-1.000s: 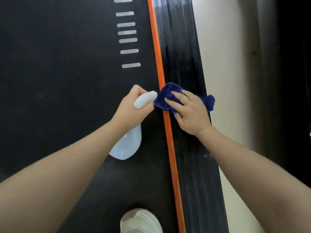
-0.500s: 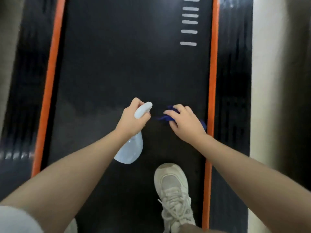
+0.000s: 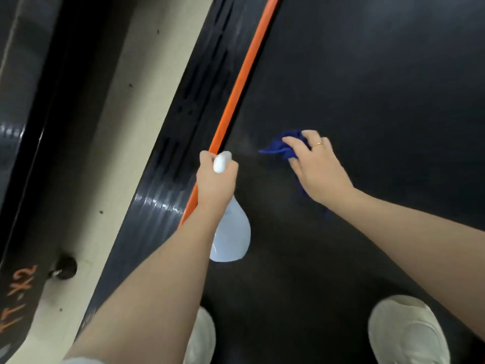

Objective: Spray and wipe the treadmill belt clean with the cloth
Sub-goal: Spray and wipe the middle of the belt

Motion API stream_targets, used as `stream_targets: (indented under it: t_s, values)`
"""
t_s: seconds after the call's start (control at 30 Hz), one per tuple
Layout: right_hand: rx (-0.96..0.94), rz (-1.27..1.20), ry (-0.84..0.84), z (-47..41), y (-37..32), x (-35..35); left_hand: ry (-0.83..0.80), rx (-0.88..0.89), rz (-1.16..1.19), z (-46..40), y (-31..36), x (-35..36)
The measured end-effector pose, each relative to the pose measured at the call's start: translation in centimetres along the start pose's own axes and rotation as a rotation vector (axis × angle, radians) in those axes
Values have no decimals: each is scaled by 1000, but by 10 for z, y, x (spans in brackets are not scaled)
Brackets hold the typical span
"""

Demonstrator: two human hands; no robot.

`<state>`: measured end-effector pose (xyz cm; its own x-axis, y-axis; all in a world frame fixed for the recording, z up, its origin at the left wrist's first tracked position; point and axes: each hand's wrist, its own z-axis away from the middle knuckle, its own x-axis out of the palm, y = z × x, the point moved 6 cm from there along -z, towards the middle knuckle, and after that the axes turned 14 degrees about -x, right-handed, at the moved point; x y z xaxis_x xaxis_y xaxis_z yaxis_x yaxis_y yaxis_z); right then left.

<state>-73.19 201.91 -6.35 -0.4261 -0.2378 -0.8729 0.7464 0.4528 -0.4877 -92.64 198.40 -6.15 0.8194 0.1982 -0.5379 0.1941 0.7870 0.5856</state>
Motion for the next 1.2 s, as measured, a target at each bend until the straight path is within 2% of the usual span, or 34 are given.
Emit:
stream_targets:
  t_s: [0.1,0.2,0.23,0.4,0.57,0.67,0.77,0.87,0.9,0.93,0.97,1.03,1.07,1.13,1.2]
  values:
    - [171,-128,121,3,13,0,-108,-18,34,8,-10,12]
    - [296,-174,218,1,27,2,-322,10,-73,26,-17,33]
    - [316,-177,221,-1,28,4,-338,12,-77,27,-18,35]
    - [237,-202,148,-29,20,25,-137,53,84,5,-12,6]
    - [225,-142,258,-105,19,32,22,82,113,-20,-4,-33]
    - [6,54,104,-114,-9,68,55,82,85,-33,-8,-45]
    - [-255,190,-17,-72,-37,95,27,51,78,-42,-13,-47]
    - [-582,384,-83,-68,-35,90,-11,47,57,-49,-15,-46]
    - [-614,453,-78,-82,-25,84,-26,46,52,-51,-17,-45]
    - [-561,502,-42,-99,-15,77,-44,41,47,-54,-19,-44]
    - [-428,510,-3,-115,-5,69,-63,37,45,-57,-20,-42]
    - [-126,431,51,-123,-1,65,-97,30,49,-65,-24,-38]
    - [-62,389,62,-115,-8,71,-107,28,48,-68,-25,-37]
    - [-120,342,45,-86,-35,87,-123,33,34,-75,-25,-36]
    - [-306,315,-68,-52,-58,99,-148,21,20,-80,-27,-36]
